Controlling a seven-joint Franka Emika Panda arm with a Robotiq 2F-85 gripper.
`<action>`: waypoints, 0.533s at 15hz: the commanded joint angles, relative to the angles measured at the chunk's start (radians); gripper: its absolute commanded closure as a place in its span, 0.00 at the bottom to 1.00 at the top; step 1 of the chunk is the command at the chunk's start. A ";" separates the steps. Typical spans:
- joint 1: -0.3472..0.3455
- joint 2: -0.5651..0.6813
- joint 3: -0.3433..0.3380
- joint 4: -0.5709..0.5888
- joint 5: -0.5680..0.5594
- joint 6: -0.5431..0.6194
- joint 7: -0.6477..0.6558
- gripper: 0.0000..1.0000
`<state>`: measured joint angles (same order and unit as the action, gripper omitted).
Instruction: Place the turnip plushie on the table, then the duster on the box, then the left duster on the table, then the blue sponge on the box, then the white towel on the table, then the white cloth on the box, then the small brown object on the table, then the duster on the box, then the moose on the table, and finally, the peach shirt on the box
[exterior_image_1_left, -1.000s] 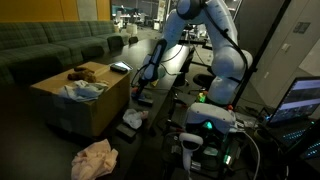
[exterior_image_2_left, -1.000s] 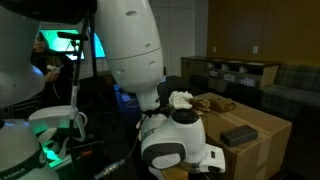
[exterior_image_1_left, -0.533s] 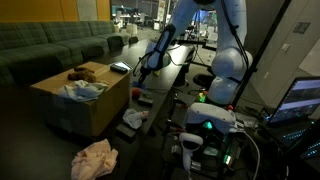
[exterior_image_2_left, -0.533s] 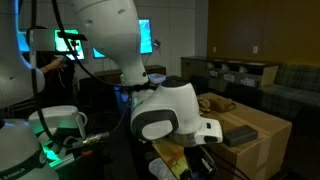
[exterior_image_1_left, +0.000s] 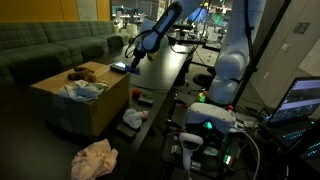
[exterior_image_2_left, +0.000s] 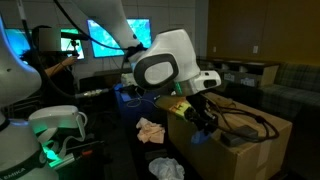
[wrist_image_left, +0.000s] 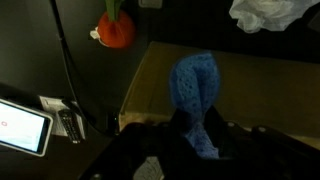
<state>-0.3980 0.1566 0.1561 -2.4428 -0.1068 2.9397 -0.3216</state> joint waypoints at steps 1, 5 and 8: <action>0.146 -0.032 -0.095 0.066 -0.010 -0.069 0.037 0.94; 0.239 0.013 -0.143 0.157 -0.034 -0.103 0.059 0.94; 0.268 0.043 -0.159 0.200 -0.034 -0.111 0.049 0.94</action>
<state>-0.1681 0.1600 0.0304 -2.3071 -0.1149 2.8445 -0.2876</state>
